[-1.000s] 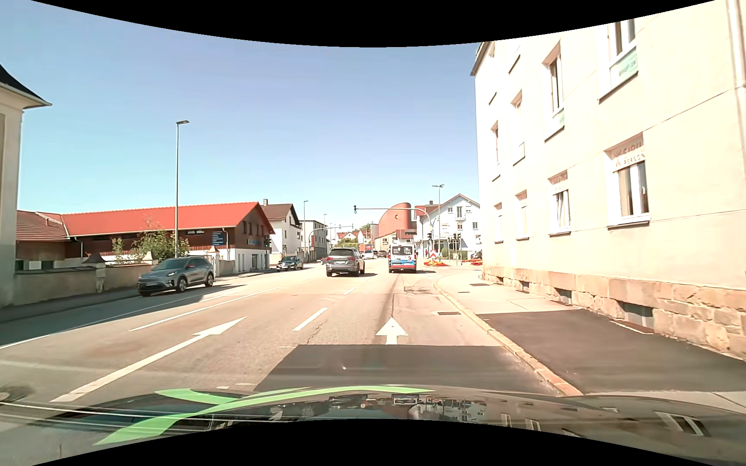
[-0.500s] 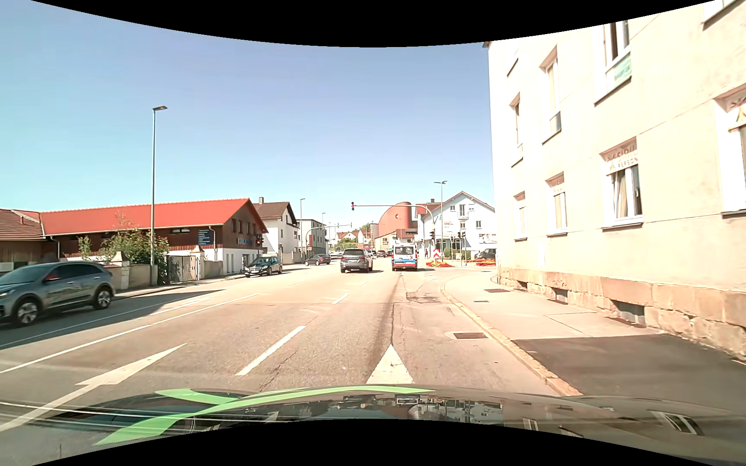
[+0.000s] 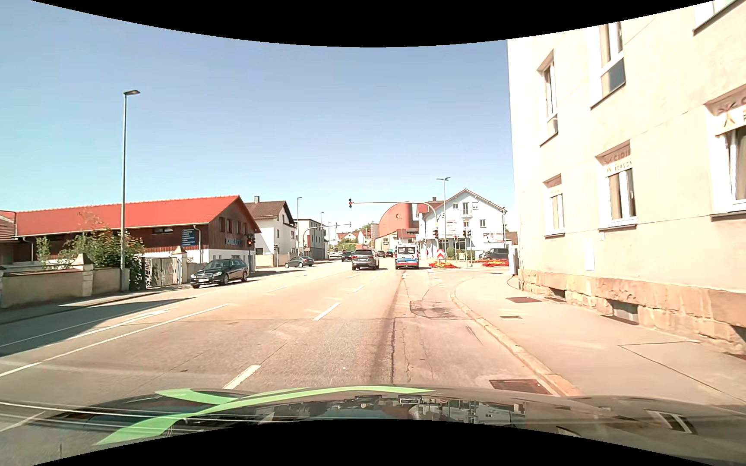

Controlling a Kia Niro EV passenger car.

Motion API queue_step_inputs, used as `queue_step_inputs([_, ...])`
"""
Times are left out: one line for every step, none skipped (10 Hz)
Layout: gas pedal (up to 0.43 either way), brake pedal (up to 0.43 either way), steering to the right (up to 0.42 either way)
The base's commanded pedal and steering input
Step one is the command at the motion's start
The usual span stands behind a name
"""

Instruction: Follow the waypoints while adhering to traffic rules and regulations

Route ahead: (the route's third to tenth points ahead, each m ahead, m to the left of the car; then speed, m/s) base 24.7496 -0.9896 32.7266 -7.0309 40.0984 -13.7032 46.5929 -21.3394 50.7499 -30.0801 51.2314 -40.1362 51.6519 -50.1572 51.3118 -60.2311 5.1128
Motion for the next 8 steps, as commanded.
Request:
queue_step_inputs([0.11,0.0,-0.011])
queue_step_inputs([0.13,0.0,-0.013])
queue_step_inputs([0.15,0.0,-0.015])
queue_step_inputs([0.15,0.0,-0.016])
queue_step_inputs([0.15,0.0,-0.016])
queue_step_inputs([0.15,0.0,-0.015])
queue_step_inputs([0.118,0.0,-0.013])
queue_step_inputs([0.098,0.0,-0.009])
